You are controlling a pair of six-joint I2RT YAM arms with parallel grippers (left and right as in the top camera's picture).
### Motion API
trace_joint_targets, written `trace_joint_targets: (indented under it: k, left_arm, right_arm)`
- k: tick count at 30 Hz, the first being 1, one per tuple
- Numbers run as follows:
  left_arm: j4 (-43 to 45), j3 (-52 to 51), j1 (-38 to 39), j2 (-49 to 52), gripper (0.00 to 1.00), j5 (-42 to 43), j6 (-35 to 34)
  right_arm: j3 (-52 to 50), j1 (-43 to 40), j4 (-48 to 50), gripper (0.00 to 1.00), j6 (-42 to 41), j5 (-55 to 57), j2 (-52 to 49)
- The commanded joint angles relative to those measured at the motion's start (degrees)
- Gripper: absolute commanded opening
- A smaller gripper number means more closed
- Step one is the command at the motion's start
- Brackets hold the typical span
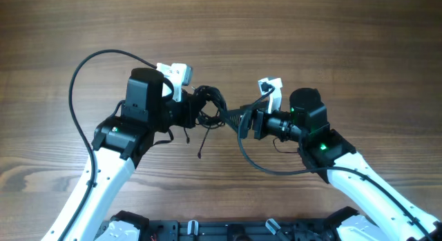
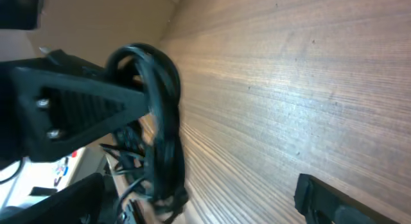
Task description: Untangle cables
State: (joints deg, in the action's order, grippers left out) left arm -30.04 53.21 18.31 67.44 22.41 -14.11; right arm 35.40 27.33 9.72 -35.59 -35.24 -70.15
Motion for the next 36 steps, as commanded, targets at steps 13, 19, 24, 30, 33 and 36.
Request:
trace_joint_targets:
  k: [13, 19, 24, 30, 33, 36]
  left_arm:
    - [-0.55, 0.09, -0.15, -0.04, 0.04, 3.98, -6.54]
    - [-0.50, 0.09, -0.20, -0.04, 0.04, 4.35, -6.58]
    - [-0.52, 0.09, -0.22, -0.04, 0.04, -11.72, -18.14]
    - [-0.79, 0.09, -0.20, 0.33, 0.04, -16.57, -24.35]
    - [-1.92, 0.07, -0.15, 0.44, 0.04, -13.03, -24.30]
    - [-1.92, 0.04, -0.15, 0.44, 0.04, -6.97, -23.78]
  right_arm:
    - [0.55, 13.20, 3.56, 0.40, 22.03, 25.73, 0.81]
    - [0.57, 14.34, 3.34, 0.05, 18.34, 19.82, 1.22]
    - [0.55, 13.33, 3.10, 0.04, 12.85, -4.61, 6.21]
    - [0.55, 8.15, 3.04, 0.05, 11.41, -11.52, 13.86]
    - [0.55, 4.85, 2.84, 0.05, 7.78, -3.87, 14.14]
    - [0.55, 3.93, -1.46, 0.05, 3.41, 10.93, 12.31]
